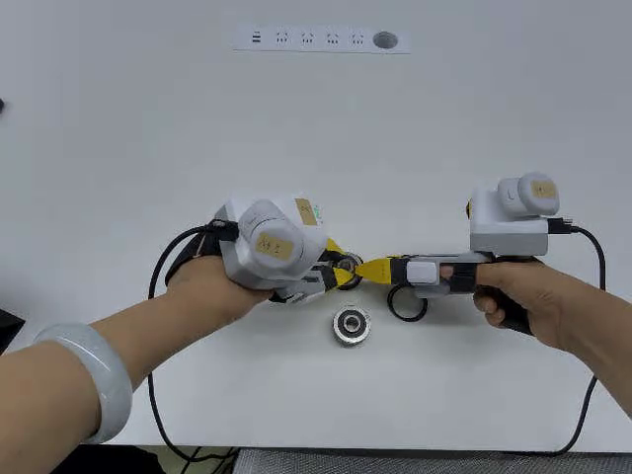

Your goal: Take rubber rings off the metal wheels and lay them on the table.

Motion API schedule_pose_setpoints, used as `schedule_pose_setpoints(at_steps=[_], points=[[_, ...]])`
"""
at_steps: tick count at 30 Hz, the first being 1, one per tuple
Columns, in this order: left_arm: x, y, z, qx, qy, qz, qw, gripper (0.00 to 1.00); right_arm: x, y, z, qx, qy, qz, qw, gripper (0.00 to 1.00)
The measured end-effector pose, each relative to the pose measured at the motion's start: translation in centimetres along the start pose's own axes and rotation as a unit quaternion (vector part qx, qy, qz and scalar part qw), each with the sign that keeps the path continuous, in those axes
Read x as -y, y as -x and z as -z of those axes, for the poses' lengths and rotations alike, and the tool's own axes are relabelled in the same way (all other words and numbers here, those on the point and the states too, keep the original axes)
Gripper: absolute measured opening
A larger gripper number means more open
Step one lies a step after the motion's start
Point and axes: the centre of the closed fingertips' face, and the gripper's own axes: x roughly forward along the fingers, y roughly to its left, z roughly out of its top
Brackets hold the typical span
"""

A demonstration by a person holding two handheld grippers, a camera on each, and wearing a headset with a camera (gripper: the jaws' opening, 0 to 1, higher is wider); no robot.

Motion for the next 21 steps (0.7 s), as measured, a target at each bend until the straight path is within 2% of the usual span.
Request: schedule_pose_setpoints(at_steps=[21], points=[[0.02, -0.01, 0.02, 0.000, -0.001, 0.000, 1.0000, 0.13, 0.75, 0.00, -0.01, -0.001, -0.011, 0.021, 0.9997, 0.03]])
